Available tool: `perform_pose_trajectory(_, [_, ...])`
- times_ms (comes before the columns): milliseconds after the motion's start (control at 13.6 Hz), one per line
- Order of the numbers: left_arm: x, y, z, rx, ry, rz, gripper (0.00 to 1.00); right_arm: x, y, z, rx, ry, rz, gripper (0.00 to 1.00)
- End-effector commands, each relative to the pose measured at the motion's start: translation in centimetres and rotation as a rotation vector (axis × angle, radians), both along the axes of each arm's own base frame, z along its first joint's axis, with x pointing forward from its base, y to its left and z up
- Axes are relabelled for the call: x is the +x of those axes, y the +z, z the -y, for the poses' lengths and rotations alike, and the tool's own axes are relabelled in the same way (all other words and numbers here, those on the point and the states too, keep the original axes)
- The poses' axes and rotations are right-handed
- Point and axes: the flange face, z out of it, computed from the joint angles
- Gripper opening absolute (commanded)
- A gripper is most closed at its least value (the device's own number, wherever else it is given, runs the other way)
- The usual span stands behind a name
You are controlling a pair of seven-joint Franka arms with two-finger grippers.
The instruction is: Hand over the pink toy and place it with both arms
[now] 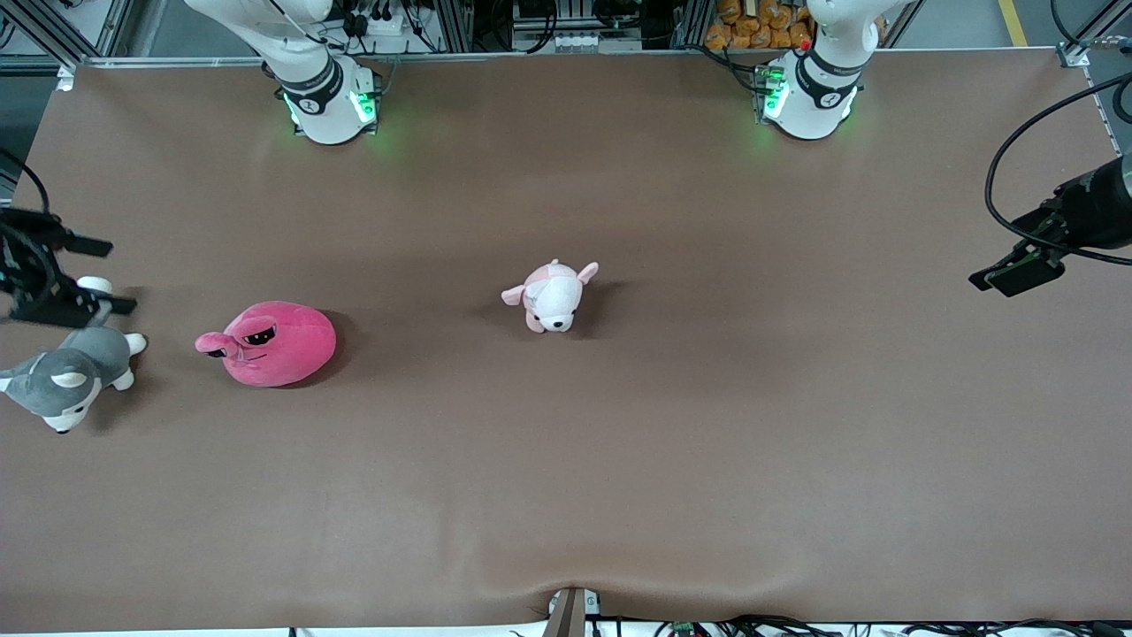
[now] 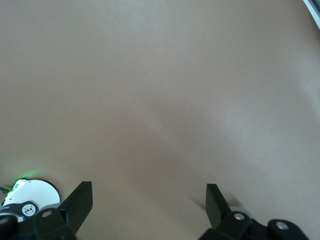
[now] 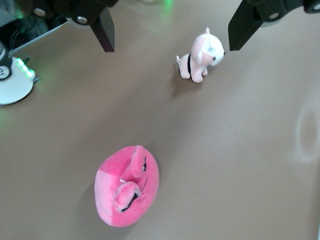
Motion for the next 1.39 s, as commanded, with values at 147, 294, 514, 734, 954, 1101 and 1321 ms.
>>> perform_pose_trajectory(147, [-0.7,0.8,-0.2,0.024,-0.060,0.007,1.00,-4.8,5.4,-2.3,-0.138,0.421,0.113,1.00])
perform_pose_trajectory(294, [-0.9,1.2,-0.4,0.085,-0.127,0.018,1.00,-5.7,6.2,-1.8,-0.146,0.560,0.138,1.00])
perform_pose_trajectory(514, [-1.7,2.4,-0.3,0.106,-0.210,0.027,1.00,-6.4,5.7,-1.3,-0.162,0.783,0.155,1.00])
perform_pose_trajectory(734, [-2.2,3.1,-0.2,0.107,-0.283,0.029,1.00,-6.1,4.9,-2.1,-0.185,0.875,0.178,1.00])
perform_pose_trajectory(954, [-3.6,5.1,-0.4,0.118,-0.420,0.056,1.00,-8.4,4.2,-4.9,-0.244,0.933,0.217,1.00])
perform_pose_trajectory(1101, [-4.7,4.7,-1.1,0.101,-0.503,0.038,1.00,-11.5,3.1,-3.9,-0.272,0.921,0.280,1.00])
perform_pose_trajectory(1321, [-7.1,4.5,-1.7,0.041,-0.568,0.037,1.00,-12.5,3.1,-3.3,-0.285,0.910,0.301,1.00])
